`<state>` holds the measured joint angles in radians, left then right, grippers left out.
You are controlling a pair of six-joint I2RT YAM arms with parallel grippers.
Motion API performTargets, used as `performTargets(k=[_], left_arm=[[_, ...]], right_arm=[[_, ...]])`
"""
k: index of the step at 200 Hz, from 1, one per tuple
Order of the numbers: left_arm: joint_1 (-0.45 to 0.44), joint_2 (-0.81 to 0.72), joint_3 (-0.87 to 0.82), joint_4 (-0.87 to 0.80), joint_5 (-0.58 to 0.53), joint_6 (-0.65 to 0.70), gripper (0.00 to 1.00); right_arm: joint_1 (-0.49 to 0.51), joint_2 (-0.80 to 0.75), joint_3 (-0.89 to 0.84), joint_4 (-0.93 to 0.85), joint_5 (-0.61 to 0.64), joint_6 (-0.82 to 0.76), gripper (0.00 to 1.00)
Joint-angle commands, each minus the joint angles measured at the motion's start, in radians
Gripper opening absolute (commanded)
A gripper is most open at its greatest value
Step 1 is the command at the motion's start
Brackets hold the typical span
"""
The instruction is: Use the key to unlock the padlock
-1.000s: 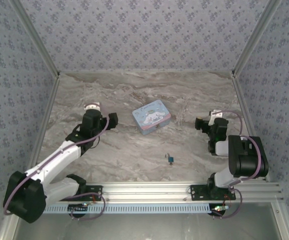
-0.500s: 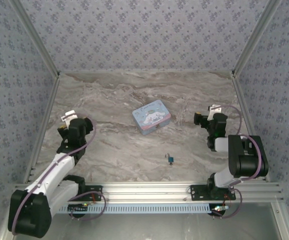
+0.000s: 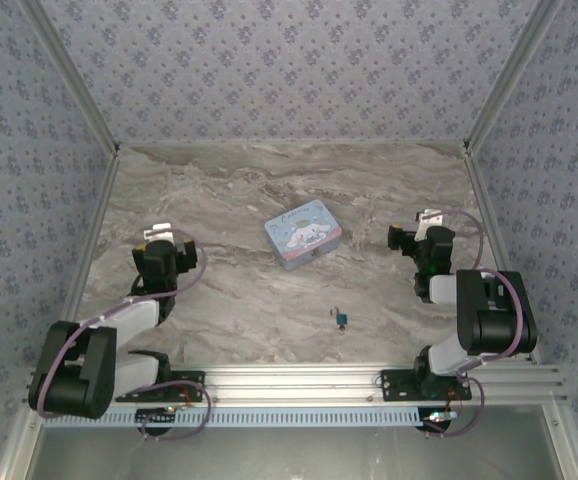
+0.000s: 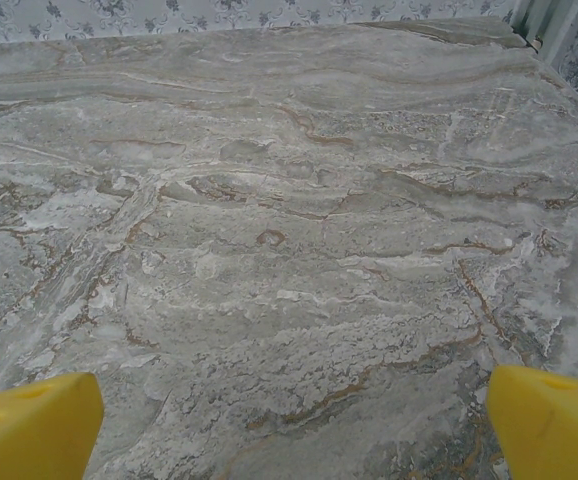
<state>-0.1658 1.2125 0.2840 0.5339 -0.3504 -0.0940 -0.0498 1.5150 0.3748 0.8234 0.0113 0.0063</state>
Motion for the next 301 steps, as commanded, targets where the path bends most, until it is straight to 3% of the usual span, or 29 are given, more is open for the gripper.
performTargets(k=[1,87,173,207,234,291,301], left_arm=[[-0.008,0.03,-0.006,0.212,0.109,0.076,0.99],[0.003,0.001,-0.073,0.314,0.287,0.135,0.99],[0.006,0.006,-0.058,0.294,0.287,0.131,0.99],[0.019,0.008,-0.081,0.333,0.269,0.216,0.99],[0.052,0.06,-0.074,0.385,0.324,0.221,0.99],[0.143,0.318,-0.071,0.646,0.403,0.158,0.99],[0.144,0.307,-0.042,0.581,0.386,0.151,0.99]], right_arm=[[0.006,0.004,0.009,-0.012,0.019,-0.012,1.0],[0.005,0.004,0.01,-0.013,0.02,-0.012,1.0],[0.005,0.004,0.01,-0.012,0.019,-0.012,1.0],[0.006,0.004,0.009,-0.012,0.019,-0.012,1.0],[0.006,0.004,0.009,-0.012,0.019,-0.012,1.0],[0.006,0.004,0.009,-0.012,0.019,-0.012,1.0],[0.007,0.005,0.01,-0.013,0.019,-0.012,1.0]])
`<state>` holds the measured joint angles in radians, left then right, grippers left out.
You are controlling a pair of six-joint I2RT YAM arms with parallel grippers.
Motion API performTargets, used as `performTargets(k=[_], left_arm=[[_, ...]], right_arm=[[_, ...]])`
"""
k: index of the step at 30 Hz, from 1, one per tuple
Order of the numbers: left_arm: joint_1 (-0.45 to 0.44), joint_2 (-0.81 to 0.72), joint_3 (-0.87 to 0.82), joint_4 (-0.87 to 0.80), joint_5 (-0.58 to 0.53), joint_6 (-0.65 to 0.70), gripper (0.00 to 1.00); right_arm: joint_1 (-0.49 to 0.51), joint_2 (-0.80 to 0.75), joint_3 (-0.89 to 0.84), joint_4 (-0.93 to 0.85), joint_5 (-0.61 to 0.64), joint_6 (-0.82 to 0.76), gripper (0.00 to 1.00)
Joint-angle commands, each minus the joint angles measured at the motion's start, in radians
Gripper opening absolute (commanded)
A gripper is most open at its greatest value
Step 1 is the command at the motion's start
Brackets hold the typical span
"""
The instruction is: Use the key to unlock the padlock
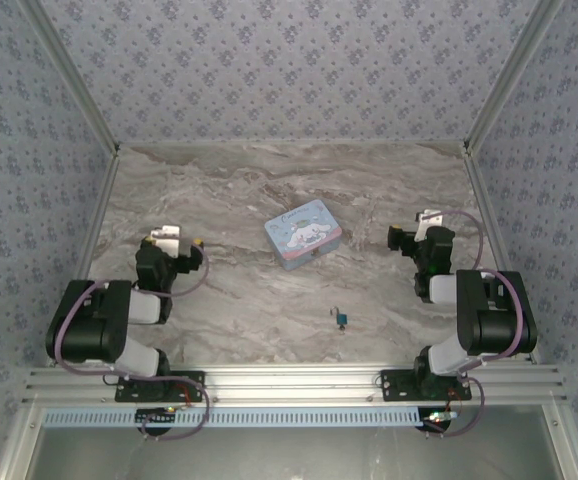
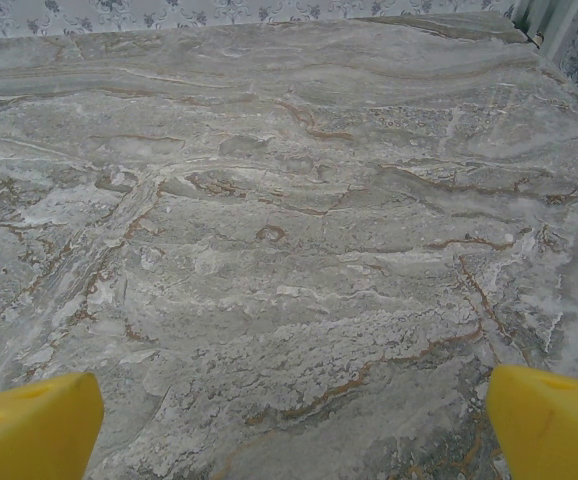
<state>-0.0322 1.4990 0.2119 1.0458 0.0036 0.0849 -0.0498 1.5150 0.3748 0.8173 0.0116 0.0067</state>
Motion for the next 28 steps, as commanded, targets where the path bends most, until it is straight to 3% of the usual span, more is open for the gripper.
performTargets(k=[1,5,7,28], left_arm=[[0.011,0.016,0.037,0.054,0.029,-0.029,0.99],[0.051,0.027,0.206,-0.256,0.007,-0.092,0.99],[0.085,0.034,0.188,-0.209,0.024,-0.132,0.99],[0.053,0.035,0.201,-0.233,-0.032,-0.11,0.99]], right_arm=[[0.006,0.004,0.01,-0.006,0.019,-0.012,1.0],[0.006,0.004,0.009,-0.007,0.019,-0.013,1.0],[0.007,0.004,0.009,-0.007,0.022,-0.014,1.0],[0.018,0.005,0.019,-0.023,0.026,-0.028,1.0]])
